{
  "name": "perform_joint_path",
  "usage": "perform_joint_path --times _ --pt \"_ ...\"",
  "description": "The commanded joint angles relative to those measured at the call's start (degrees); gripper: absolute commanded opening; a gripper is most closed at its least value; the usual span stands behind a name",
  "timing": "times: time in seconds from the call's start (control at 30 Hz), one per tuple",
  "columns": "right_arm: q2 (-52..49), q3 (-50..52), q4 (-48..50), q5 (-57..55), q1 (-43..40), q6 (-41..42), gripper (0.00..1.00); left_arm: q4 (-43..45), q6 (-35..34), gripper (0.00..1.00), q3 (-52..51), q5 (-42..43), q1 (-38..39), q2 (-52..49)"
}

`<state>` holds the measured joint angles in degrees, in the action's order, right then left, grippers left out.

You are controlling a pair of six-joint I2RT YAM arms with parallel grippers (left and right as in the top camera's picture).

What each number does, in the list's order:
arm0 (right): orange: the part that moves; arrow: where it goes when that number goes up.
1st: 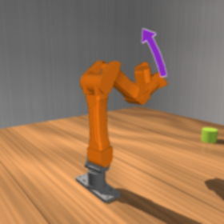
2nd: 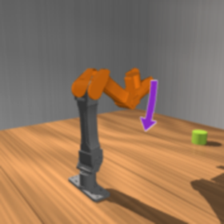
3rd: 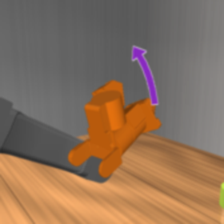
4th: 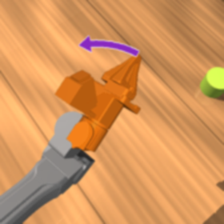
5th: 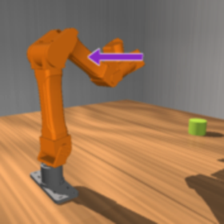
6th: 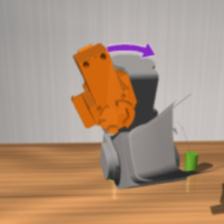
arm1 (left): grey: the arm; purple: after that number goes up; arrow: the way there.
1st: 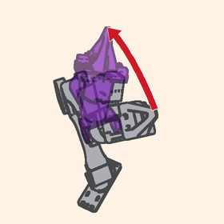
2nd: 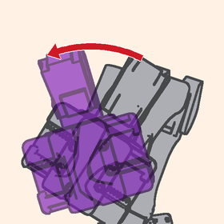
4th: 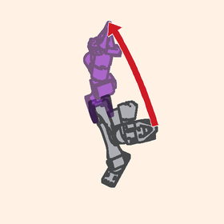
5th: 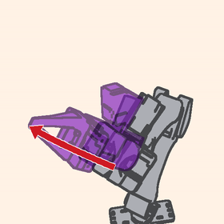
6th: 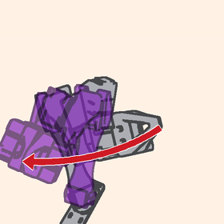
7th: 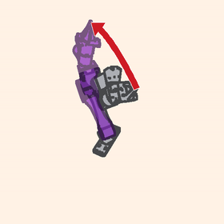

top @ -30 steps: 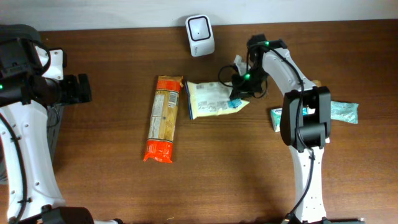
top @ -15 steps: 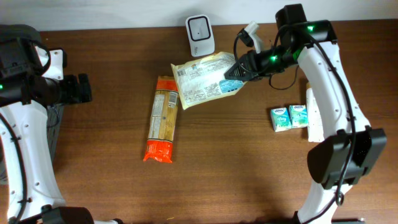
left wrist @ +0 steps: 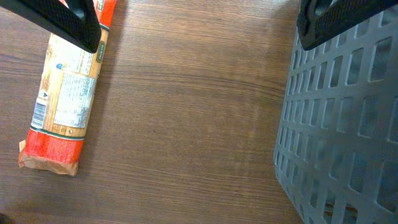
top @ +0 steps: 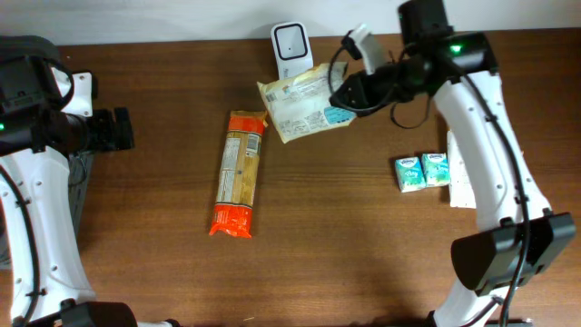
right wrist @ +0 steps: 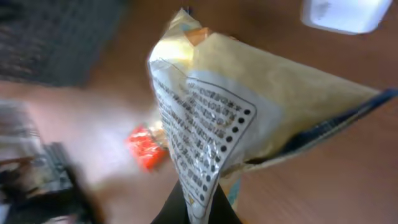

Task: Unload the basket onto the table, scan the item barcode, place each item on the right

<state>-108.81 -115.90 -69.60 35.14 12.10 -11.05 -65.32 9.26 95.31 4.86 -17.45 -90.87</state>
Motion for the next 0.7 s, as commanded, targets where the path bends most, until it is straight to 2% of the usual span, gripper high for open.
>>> perform_joint_path --times 0.0,0.07,0.13,0.27,0.5,0.57,0.67 --pt "1.4 -0.5 7.8 -33.1 7.0 4.5 0.04 0.0 0.7 0.99 0.4 0.0 -0.3 0.1" --pt "1.1 -0.4 13.7 -45.7 10.7 4.0 0.04 0.1 0.7 0.99 0.4 0.0 -0.3 0.1" --pt "0.1 -0.4 20.7 -55.1 13.4 -0.4 0.04 0.0 0.7 0.99 0.4 0.0 -0.3 0.1" --pt "-6.0 -0.4 41.0 -66.7 15.5 -17.1 0.04 0.0 0.7 0.99 0.4 0.0 -0.3 0.1" --pt "-17.9 -0.4 64.8 -75.8 15.5 -45.4 0.04 0.0 0.7 0.99 0.4 0.0 -0.3 0.1" --pt "-20.2 -0.4 69.8 -76.6 15.5 -48.7 0.04 0.0 0.7 0.99 0.4 0.0 -0.3 0.1" --pt "-22.1 -0.4 76.9 -76.1 14.9 -48.8 0.04 0.0 0.7 0.99 0.4 0.0 -0.3 0.1"
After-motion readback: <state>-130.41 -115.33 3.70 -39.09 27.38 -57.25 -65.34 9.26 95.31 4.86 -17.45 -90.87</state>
